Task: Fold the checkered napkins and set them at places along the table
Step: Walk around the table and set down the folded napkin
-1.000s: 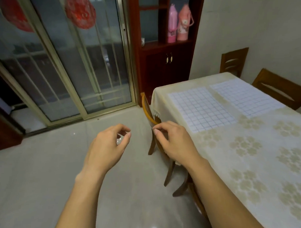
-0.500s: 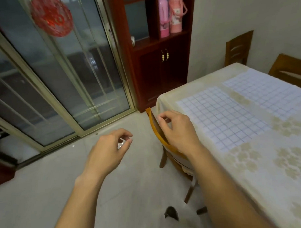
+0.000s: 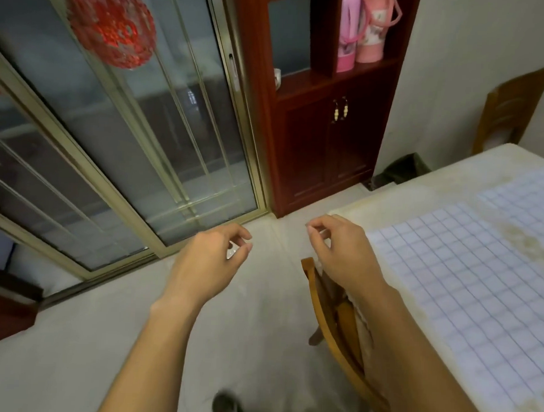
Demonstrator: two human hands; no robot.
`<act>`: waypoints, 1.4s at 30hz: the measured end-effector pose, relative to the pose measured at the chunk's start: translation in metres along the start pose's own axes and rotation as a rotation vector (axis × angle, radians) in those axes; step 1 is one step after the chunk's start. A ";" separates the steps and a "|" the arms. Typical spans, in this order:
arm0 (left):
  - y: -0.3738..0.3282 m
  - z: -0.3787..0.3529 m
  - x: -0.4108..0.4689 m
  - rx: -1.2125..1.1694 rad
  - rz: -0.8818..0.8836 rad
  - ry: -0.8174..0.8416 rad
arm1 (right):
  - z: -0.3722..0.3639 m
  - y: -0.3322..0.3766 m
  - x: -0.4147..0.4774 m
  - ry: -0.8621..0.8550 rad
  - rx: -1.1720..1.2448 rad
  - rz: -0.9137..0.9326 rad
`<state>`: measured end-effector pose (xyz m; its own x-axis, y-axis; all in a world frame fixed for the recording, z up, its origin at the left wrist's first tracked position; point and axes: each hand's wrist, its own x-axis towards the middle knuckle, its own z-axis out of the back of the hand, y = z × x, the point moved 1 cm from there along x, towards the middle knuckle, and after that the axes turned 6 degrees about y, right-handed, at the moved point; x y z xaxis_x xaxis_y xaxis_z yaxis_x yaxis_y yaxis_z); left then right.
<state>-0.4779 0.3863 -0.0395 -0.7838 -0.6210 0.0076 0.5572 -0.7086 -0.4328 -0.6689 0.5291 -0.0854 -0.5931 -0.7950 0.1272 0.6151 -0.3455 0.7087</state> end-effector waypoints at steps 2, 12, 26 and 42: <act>0.013 0.002 0.034 -0.012 -0.019 -0.005 | -0.009 -0.001 0.028 -0.009 -0.012 -0.026; 0.109 0.056 0.228 -0.129 -0.108 0.013 | -0.040 0.043 0.216 -0.077 -0.177 -0.018; 0.131 0.052 0.486 -0.185 -0.402 0.147 | -0.031 -0.014 0.412 -0.360 -0.203 -0.198; 0.023 -0.008 0.770 -0.156 -0.590 0.374 | 0.057 -0.125 0.598 -0.467 -0.203 -0.418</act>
<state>-1.0703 -0.1053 -0.0510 -0.9995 0.0273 -0.0179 -0.0120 -0.8174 -0.5760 -1.1301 0.1252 -0.0583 -0.9382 -0.2894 0.1901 0.3429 -0.7014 0.6249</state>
